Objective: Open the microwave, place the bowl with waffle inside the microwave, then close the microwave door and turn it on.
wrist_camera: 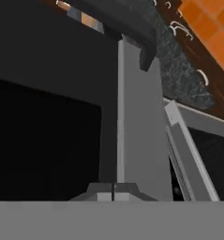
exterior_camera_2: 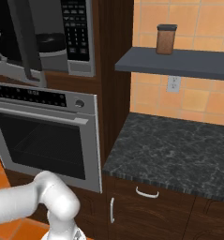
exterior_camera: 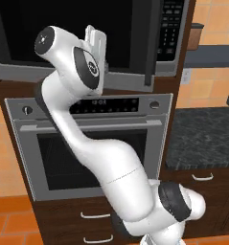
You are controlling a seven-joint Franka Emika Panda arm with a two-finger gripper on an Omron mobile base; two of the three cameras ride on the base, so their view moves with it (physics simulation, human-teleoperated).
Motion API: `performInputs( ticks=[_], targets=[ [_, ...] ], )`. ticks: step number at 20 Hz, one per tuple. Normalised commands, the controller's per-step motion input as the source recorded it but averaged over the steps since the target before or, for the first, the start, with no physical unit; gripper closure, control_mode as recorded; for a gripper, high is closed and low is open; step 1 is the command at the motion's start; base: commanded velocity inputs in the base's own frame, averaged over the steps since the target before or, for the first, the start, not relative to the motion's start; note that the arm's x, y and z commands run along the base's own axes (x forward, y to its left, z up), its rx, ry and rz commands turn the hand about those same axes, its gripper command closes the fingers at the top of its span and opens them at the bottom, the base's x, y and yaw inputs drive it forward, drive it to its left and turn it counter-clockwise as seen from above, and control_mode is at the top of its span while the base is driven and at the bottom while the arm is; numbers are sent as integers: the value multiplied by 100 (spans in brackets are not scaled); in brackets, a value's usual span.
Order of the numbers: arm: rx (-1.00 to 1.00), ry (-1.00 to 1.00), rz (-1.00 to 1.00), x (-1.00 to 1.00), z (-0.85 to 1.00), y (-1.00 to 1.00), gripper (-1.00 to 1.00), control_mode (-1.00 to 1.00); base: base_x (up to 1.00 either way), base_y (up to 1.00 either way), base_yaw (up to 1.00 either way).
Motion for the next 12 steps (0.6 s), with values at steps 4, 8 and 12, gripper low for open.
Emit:
performInputs(
  ticks=[4,8,12],
  targets=[
    [19,6,34,100,-3,-81,100,-100,0,0,0],
    [8,11,36,100,-29,-51,100,-100,0,0,0],
    [1,10,37,100,-47,-36,100,-100,0,0,0]
  ],
)
